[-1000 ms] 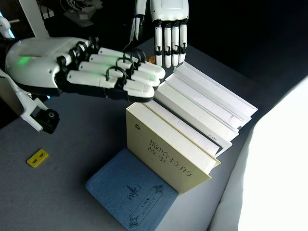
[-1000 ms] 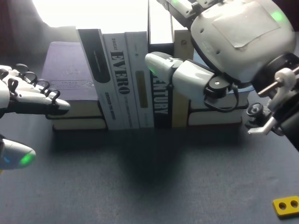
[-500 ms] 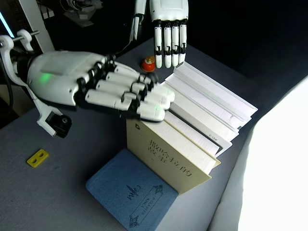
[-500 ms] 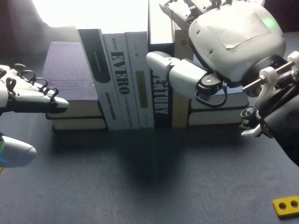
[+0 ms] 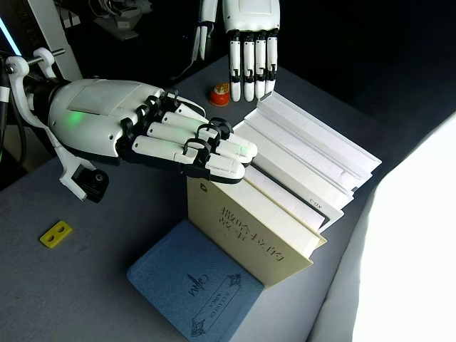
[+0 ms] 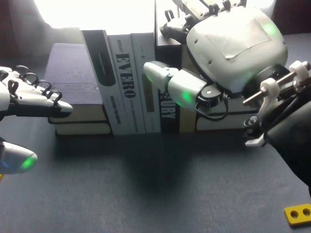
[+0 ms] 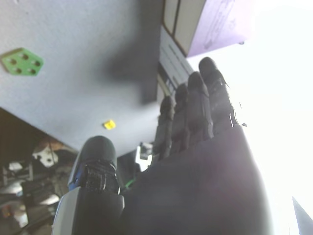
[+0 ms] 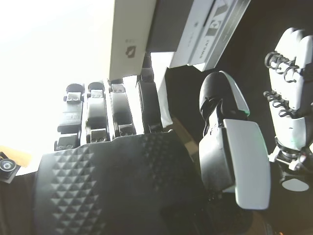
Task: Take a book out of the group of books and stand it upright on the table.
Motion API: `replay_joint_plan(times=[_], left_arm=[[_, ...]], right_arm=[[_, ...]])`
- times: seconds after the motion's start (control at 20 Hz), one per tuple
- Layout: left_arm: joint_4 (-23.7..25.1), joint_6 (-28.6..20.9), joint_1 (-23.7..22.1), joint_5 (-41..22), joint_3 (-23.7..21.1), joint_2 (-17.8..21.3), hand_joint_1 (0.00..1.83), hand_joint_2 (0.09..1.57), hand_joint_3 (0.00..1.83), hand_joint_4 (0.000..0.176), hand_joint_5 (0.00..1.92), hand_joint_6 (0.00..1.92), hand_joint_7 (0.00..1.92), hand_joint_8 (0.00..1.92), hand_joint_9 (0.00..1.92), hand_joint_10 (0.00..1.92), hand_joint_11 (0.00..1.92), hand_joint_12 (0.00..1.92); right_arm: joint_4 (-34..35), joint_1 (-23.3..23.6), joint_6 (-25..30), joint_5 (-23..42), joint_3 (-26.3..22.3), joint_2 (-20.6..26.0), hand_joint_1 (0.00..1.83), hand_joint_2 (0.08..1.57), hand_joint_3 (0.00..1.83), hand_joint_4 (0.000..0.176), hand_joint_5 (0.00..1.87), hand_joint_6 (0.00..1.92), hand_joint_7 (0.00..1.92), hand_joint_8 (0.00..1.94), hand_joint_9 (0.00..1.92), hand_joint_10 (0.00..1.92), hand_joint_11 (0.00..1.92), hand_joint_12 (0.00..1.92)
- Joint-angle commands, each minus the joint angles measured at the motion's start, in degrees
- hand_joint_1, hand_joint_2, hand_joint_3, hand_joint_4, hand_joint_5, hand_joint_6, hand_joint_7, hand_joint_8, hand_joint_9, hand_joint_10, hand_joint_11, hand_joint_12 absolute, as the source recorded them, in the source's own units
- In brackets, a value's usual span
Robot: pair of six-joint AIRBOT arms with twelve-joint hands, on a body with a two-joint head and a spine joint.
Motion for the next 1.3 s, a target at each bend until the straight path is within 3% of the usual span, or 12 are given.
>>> replay_joint_plan(times=[0.0, 0.15, 0.25, 0.4, 0.5, 0.6, 0.7, 0.85, 1.25], left_arm=[[0.5, -0.1, -0.6, 4.7, 0.2, 0.0, 0.14, 1.35, 0.0, 0.024, 0.1, 0.01, 0.11, 0.01, 0.13, 0.01, 0.0, 0.55], [0.5, -0.1, -0.6, 4.7, 0.1, 0.0, 0.09, 1.36, 0.0, 0.02, 0.08, 0.0, 0.1, 0.0, 0.11, 0.0, 0.0, 0.48], [0.5, -0.1, -0.5, 4.7, 0.1, 0.0, 0.12, 1.36, 0.0, 0.022, 0.08, 0.0, 0.09, 0.0, 0.11, 0.0, 0.0, 0.5], [0.5, -0.1, -0.5, 4.7, 0.0, 0.0, 0.09, 1.35, 0.0, 0.029, 0.08, 0.0, 0.08, 0.0, 0.1, 0.0, 0.0, 0.48], [0.5, -0.1, -0.4, 4.7, 0.0, 0.0, 0.1, 1.35, 0.0, 0.03, 0.11, 0.01, 0.11, 0.01, 0.11, 0.01, 0.0, 0.52], [0.5, -0.1, -0.4, 4.7, 0.0, 0.0, 0.11, 1.36, 0.0, 0.017, 0.11, 0.01, 0.12, 0.0, 0.1, 0.0, 0.0, 0.47], [0.5, -0.1, -0.4, 4.7, -0.1, 0.0, 0.11, 1.36, 0.0, 0.017, 0.1, 0.0, 0.09, 0.0, 0.1, 0.0, 0.0, 0.48], [0.5, -0.1, -0.3, 4.7, -0.1, 0.0, 0.14, 1.35, 0.0, 0.024, 0.12, 0.0, 0.1, 0.0, 0.1, 0.0, 0.0, 0.48], [0.5, -0.1, -0.3, 4.7, -0.1, 0.0, 0.08, 1.37, 0.0, 0.017, 0.1, 0.0, 0.09, 0.0, 0.09, 0.0, 0.0, 0.46]], right_arm=[[-3.7, 0.2, -0.5, 4.5, -0.2, 0.2, 0.0, 1.27, 0.0, 0.018, 0.66, 0.11, 0.14, 0.0, 0.0, 0.0, 0.0, 0.0], [-3.7, -0.8, -2.3, 4.5, -1.3, 0.6, 0.0, 1.27, 0.0, 0.016, 0.7, 0.11, 0.13, 0.0, 0.0, 0.0, 0.0, 0.0], [-3.7, -1.2, -3.5, 4.5, -2.6, 1.2, 0.0, 1.27, 0.0, 0.004, 0.73, 0.12, 0.1, 0.0, 0.0, 0.0, 0.0, 0.0], [-3.7, -1.8, -5.1, 4.2, -4.6, 2.6, 0.0, 1.26, 0.0, 0.012, 0.74, 0.12, 0.12, 0.01, 0.0, 0.0, 0.0, 0.0], [-3.7, -2.4, -6.0, 3.8, -6.4, 3.7, 0.0, 1.27, 0.0, 0.0, 0.75, 0.12, 0.13, 0.01, 0.0, 0.0, 0.0, 0.0], [-3.7, -2.7, -7.1, 3.4, -8.5, 5.0, 0.0, 1.27, 0.0, 0.0, 0.75, 0.11, 0.14, 0.01, 0.0, 0.0, 0.0, 0.0], [-3.4, -2.8, -8.4, 2.7, -11.3, 6.8, 0.0, 1.26, 0.0, 0.011, 0.73, 0.1, 0.11, 0.0, 0.0, 0.0, 0.0, 0.0], [-3.3, -2.9, -12.1, 2.0, -14.7, 8.3, 0.0, 1.26, 0.0, 0.009, 0.73, 0.1, 0.11, 0.0, 0.0, 0.0, 0.0, 0.0], [-3.3, -5.9, -19.2, 1.2, -21.9, 11.5, 0.0, 1.25, 0.0, 0.012, 0.73, 0.08, 0.1, 0.0, 0.0, 0.0, 0.0, 0.0]])
